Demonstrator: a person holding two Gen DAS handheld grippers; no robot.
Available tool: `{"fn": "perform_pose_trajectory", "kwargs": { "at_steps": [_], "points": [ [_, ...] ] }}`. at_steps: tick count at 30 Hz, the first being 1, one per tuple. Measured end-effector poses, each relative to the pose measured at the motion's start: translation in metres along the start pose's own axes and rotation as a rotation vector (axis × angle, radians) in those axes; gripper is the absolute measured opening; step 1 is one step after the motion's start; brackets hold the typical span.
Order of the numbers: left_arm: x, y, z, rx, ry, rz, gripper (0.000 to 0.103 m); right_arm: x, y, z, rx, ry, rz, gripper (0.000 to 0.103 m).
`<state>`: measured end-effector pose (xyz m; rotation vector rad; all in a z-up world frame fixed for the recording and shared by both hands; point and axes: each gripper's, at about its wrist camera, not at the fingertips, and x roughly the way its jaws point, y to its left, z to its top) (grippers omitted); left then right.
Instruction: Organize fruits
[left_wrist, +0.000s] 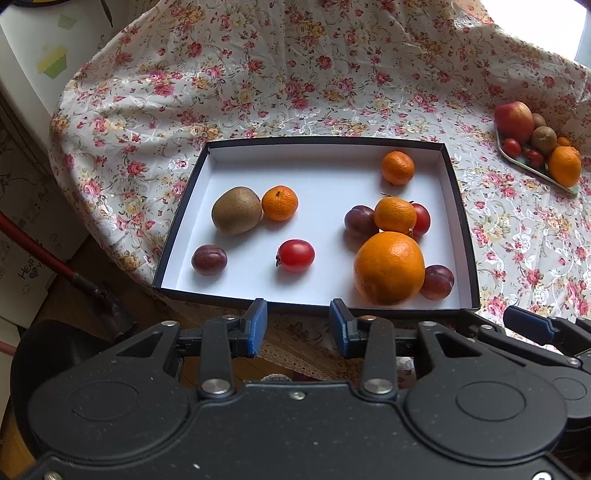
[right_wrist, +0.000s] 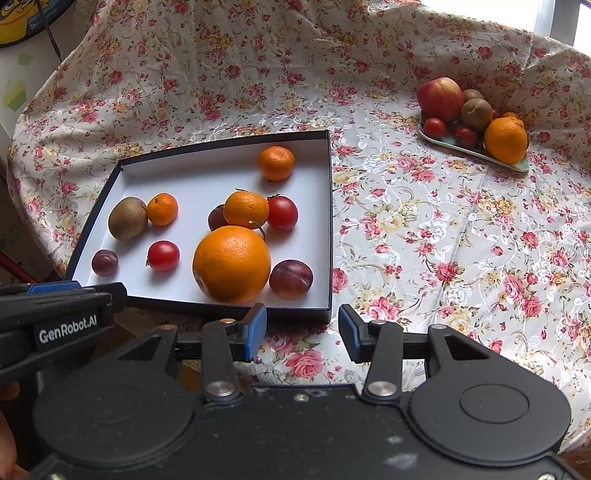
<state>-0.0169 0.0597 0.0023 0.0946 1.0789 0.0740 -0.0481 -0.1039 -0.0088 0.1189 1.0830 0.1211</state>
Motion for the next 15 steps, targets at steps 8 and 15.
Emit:
{"fn": "perform_pose_trajectory", "kwargs": {
  "at_steps": [8, 15],
  "points": [
    [-0.0012, -0.0023, -0.0007, 0.019, -0.008, 0.006, 0.048, 0.0022, 0.0, -0.0001, -0.001, 0.008, 0.0, 0.047],
    [-0.0012, -0.0019, -0.0006, 0.013, -0.004, 0.003, 0.048, 0.0021, -0.0021, 0.0013, 0.011, 0.009, -0.001, 0.047]
  ]
}}
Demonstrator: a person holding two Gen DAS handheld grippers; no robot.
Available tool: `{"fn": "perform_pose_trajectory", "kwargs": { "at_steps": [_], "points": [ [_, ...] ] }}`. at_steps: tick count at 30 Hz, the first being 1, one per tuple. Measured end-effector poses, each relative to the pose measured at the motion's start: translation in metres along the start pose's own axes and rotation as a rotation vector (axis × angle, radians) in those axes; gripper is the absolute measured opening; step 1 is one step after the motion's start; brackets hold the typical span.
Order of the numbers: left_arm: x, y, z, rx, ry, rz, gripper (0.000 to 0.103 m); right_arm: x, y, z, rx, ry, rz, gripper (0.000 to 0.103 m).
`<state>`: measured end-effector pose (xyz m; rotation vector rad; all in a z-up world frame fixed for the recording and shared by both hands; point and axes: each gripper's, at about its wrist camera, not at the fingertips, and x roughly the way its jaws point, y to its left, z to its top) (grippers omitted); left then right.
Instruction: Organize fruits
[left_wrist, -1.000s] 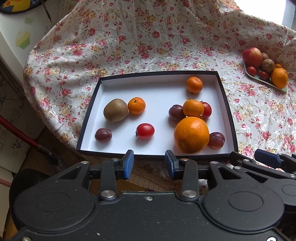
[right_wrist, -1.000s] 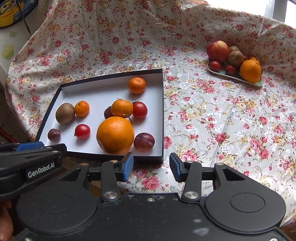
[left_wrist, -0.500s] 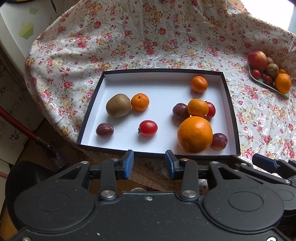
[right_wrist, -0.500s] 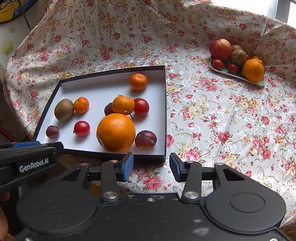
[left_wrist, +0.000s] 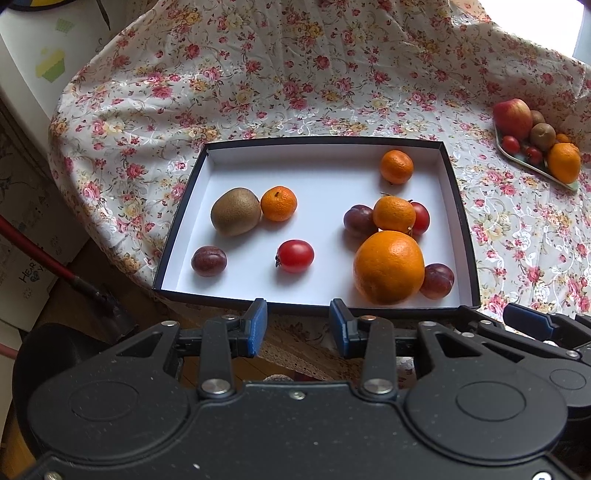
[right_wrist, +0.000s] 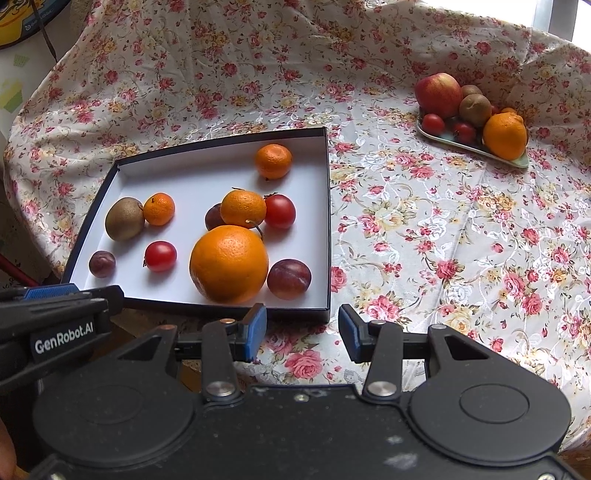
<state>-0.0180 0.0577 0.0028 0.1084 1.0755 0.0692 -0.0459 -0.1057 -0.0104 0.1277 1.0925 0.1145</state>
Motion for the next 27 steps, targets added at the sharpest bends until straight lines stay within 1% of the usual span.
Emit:
{"fn": "perform_pose_trajectory", "kwargs": {
  "at_steps": [9, 27],
  "points": [
    [0.0008, -0.0033, -0.0006, 0.02, 0.003, 0.004, 0.048, -0.0004, 0.0009, -0.0001, -0.001, 0.001, 0.002, 0.047],
    [0.0027, -0.0012, -0.0002, 0.01, 0.013, 0.0, 0.048, 0.0029, 0.0027, -0.0001, -0.003, 0.011, -0.001, 0.047]
  ]
}}
